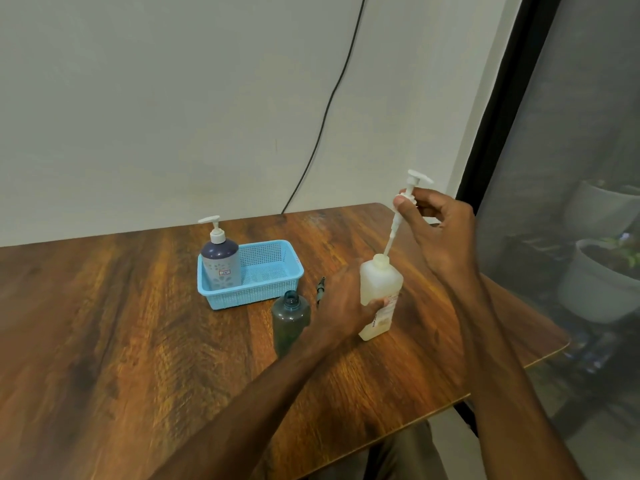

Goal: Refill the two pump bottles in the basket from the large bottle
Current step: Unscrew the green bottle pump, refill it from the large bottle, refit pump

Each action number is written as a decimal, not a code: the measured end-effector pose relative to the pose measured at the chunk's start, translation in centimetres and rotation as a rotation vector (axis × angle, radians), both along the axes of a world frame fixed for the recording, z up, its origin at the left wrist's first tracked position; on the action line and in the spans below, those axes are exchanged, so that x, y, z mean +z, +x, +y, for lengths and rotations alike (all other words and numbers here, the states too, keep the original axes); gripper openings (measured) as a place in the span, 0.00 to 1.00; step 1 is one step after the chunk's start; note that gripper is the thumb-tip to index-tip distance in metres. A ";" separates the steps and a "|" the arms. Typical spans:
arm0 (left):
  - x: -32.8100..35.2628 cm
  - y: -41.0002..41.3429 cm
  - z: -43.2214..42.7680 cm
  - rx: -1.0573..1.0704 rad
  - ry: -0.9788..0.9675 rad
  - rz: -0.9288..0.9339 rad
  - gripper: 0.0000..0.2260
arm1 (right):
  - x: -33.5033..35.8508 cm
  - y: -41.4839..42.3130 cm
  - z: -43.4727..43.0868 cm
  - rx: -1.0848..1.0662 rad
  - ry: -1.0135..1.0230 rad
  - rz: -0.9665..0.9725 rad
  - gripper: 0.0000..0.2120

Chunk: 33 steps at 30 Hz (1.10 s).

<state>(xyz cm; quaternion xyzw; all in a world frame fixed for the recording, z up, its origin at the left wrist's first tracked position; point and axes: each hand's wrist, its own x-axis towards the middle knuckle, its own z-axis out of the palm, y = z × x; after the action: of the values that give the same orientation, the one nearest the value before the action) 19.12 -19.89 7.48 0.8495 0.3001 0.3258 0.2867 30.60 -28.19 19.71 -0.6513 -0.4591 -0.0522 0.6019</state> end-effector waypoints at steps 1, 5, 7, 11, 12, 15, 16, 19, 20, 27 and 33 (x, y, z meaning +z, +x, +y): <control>0.1 -0.1 -0.1 0.001 0.005 -0.006 0.30 | -0.1 -0.2 0.0 -0.002 0.010 0.005 0.13; 0.4 -0.4 -0.2 -0.009 -0.013 -0.009 0.30 | -0.1 -0.8 0.2 -0.026 0.024 0.013 0.12; 0.3 -0.4 -0.1 -0.009 -0.022 -0.004 0.30 | 0.4 -0.9 0.2 -0.032 0.054 0.029 0.12; 0.4 -0.3 -0.2 -0.013 -0.045 0.014 0.31 | 3.7 -0.3 0.1 -0.043 0.147 -0.018 0.08; 0.5 -0.4 -0.2 -0.013 -0.046 0.018 0.31 | 4.7 -0.1 0.1 -0.042 0.158 -0.043 0.09; 0.6 -0.5 -0.1 -0.013 -0.038 0.018 0.30 | 7.1 0.4 0.6 -0.042 0.195 -0.090 0.13; 0.6 -0.5 -0.2 -0.016 -0.037 0.017 0.30 | 7.7 0.7 0.8 -0.048 0.199 -0.099 0.14; 0.8 -0.5 -0.4 -0.012 -0.028 0.027 0.30 | 8.7 1.8 1.5 -0.052 0.153 -0.110 0.14; 0.8 -0.5 -0.4 -0.010 -0.030 0.031 0.31 | 8.6 2.3 1.8 -0.047 0.103 -0.103 0.13; 0.2 -0.2 -0.1 0.016 -0.034 0.020 0.32 | -1.8 5.9 3.6 -0.040 -0.471 0.044 0.11; 0.4 0.0 -0.3 0.038 -0.006 0.044 0.34 | -12.5 7.9 5.0 -0.038 -0.719 0.154 0.08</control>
<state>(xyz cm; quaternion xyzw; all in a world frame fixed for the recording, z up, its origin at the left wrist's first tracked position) 19.13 -20.15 7.93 0.8496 0.3235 0.3117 0.2764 38.51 -23.23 7.22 -0.8317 -0.3890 0.1504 0.3665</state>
